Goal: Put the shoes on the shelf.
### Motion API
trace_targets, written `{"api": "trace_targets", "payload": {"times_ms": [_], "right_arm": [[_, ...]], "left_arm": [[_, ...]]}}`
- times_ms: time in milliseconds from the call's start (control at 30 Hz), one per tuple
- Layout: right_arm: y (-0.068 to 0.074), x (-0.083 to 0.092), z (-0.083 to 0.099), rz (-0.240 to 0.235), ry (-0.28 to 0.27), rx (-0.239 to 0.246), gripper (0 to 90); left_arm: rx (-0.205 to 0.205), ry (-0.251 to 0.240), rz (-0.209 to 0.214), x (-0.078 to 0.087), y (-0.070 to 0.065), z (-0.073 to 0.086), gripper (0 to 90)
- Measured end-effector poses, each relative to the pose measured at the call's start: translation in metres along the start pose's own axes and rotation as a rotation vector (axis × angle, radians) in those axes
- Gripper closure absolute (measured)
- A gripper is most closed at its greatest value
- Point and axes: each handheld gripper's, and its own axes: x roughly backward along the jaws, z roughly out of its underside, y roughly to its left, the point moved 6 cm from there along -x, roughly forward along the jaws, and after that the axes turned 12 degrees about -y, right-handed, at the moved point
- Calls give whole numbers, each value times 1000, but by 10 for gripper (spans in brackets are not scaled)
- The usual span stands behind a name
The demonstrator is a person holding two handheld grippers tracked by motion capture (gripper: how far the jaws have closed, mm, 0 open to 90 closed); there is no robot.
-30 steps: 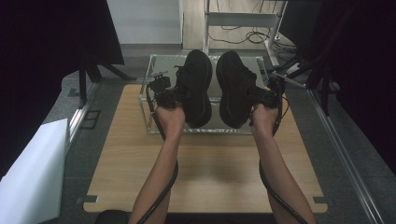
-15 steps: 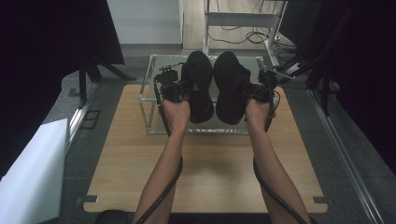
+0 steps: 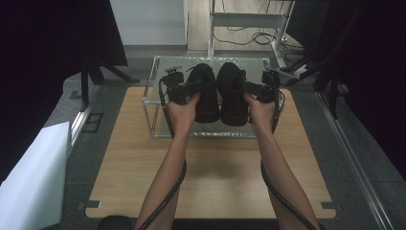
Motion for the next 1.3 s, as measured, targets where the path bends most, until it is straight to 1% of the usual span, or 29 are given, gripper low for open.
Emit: {"api": "trace_targets", "payload": {"times_ms": [67, 100, 233, 333, 367, 433, 500, 567, 667, 700, 767, 867, 933, 1033, 1100, 1267, 1300], "right_arm": [[0, 0, -1, -16, 0, 0, 324], [0, 0, -2, -26, -9, 5, 323], [4, 6, -12, -61, -28, -8, 336], [5, 14, -18, -80, -25, 4, 344], [4, 17, -20, -87, -22, 14, 355], [3, 24, -22, -102, -14, 27, 365], [-2, 32, -25, -115, -18, 33, 370], [-7, 40, -25, -124, -22, 48, 370], [-15, 52, -23, -149, -28, 42, 372], [-16, 56, -22, -161, -29, 30, 391], [-20, 65, -18, -184, -29, 33, 403], [-23, 77, -10, -208, -18, 37, 454], [-23, 85, -3, -221, -4, 38, 503], [-22, 94, 11, -245, 13, 48, 567], [-19, 98, 22, -256, 24, 69, 611], [-10, 109, 46, -271, 34, 121, 798], [-8, 111, 50, -280, 38, 129, 821]], "left_arm": [[4, 3, 13, 2, 1, -2, 401], [2, -2, 24, 4, 0, -3, 402], [-5, -24, 67, 13, -1, -9, 428], [-40, -33, 86, 22, -2, -12, 430], [-52, -33, 92, 26, -2, -13, 431], [-66, -36, 112, 33, 0, -15, 432], [-79, -41, 144, 42, 2, -15, 434], [-91, -29, 172, 49, 5, -13, 433], [-116, -16, 187, 59, 10, -6, 439], [-120, -11, 193, 62, 11, -3, 447], [-130, -5, 206, 68, 13, 2, 466], [-149, -3, 226, 76, 13, 10, 508], [-171, -4, 236, 83, 12, 16, 540], [-191, -9, 250, 93, 9, 24, 618], [-197, -8, 262, 99, 7, 31, 659], [-214, 10, 286, 110, 5, 48, 773], [-217, 19, 291, 112, 6, 52, 791]]}}
